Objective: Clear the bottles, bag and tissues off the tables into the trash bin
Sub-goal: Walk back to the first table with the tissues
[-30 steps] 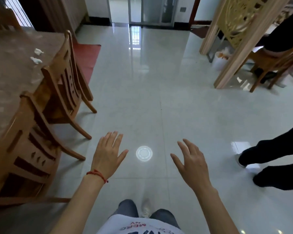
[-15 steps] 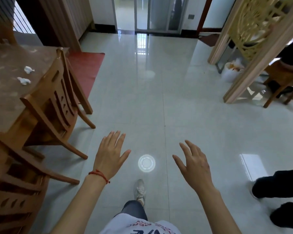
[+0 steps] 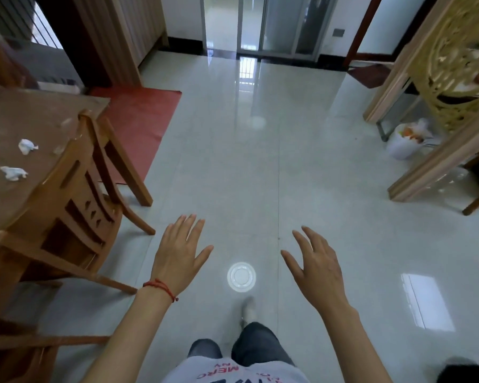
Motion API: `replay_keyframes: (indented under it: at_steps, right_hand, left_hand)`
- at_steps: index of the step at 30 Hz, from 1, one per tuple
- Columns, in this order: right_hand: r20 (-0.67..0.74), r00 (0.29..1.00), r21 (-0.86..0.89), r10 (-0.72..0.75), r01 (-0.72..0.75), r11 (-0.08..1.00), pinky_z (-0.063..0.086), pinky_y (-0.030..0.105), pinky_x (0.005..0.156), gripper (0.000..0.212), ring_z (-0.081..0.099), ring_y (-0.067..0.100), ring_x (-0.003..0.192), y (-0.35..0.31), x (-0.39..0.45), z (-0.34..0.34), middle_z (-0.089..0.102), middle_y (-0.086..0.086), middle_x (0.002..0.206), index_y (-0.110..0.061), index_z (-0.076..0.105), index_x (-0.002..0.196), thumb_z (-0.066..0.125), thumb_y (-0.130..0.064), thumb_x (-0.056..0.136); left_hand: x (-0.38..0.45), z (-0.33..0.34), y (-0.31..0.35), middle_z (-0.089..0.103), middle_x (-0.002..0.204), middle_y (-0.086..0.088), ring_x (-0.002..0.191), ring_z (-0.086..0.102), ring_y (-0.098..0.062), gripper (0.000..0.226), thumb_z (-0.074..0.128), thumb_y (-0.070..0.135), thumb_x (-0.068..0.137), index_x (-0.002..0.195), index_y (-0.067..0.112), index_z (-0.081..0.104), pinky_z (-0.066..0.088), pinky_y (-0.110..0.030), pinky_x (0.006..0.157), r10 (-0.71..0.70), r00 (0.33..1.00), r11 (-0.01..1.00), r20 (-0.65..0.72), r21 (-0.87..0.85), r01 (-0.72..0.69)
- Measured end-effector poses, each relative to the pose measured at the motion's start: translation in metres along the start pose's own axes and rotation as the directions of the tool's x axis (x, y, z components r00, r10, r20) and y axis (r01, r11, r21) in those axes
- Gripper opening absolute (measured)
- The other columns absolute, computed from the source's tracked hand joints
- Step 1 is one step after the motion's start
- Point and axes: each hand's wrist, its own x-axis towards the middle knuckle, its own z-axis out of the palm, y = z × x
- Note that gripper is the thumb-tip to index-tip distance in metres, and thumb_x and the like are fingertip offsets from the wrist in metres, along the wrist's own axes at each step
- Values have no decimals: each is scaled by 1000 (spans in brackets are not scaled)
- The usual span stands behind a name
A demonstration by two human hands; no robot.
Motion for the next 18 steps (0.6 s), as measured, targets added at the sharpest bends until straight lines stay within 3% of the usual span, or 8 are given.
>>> replay_keyframes:
  at_steps: [4,7,10,14,18]
  right_hand:
    - [33,998,5,-53,53,999,48,44,88,57,58,33,112,4,73,16,59,15,125,-9,59,119,37,-50,87]
    - [46,992,16,-115,114,993,48,45,88,57,58,33,113,4,131,25,59,15,126,-8,59,119,36,-50,87]
    - [77,979,30,-187,185,982,49,45,87,57,58,34,111,1,187,31,59,15,125,-8,59,118,36,-50,87]
    - [104,950,38,-295,293,955,49,45,86,57,59,34,110,-9,264,36,60,15,124,-8,59,117,36,-50,87]
    - [146,908,56,-392,388,920,49,45,86,59,59,33,110,-26,317,47,59,14,124,-9,59,117,33,-53,89]
  left_hand:
    - [54,1,-12,61,122,-20,115,56,-38,68,22,52,91,122,2,56,46,-52,92,-75,997,997,-4,-20,75]
    - [93,-2,-20,61,122,-20,114,57,-38,72,14,54,92,121,2,56,47,-52,91,-133,991,991,-2,-12,133]
    - [127,-7,-27,61,121,-20,114,57,-38,68,20,52,91,121,3,57,47,-52,90,-207,978,978,-17,-37,206]
    - [169,-18,-37,61,122,-19,114,57,-37,76,9,55,93,120,4,57,47,-52,90,-302,952,952,-47,-56,300]
    - [190,-23,-51,59,125,-18,116,55,-38,67,25,53,89,122,4,56,45,-50,92,-422,904,902,-69,-129,411]
